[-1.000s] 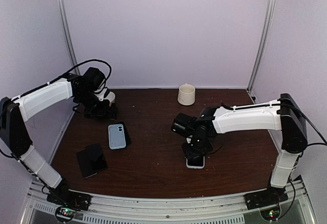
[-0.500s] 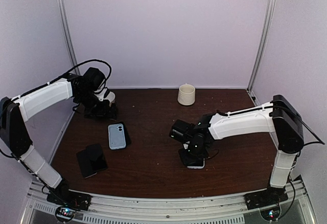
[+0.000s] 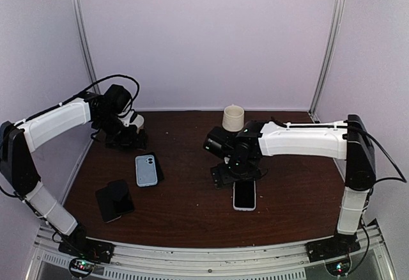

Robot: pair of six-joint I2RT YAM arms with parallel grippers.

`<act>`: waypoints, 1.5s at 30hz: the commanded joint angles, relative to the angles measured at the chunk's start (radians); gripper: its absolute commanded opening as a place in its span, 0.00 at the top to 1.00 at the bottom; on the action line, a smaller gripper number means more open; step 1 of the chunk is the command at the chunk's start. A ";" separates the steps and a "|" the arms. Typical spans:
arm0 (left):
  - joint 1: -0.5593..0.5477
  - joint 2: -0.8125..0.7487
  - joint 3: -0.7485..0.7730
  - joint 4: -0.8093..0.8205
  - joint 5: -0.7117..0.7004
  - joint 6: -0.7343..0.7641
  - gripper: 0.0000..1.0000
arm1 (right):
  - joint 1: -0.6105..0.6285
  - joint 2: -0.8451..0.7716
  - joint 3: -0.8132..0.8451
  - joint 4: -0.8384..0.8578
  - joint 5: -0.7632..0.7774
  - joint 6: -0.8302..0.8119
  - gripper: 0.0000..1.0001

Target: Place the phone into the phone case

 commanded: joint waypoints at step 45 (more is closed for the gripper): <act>0.011 0.024 -0.007 0.024 0.036 0.012 0.02 | -0.216 -0.072 -0.298 0.131 -0.283 -0.049 0.01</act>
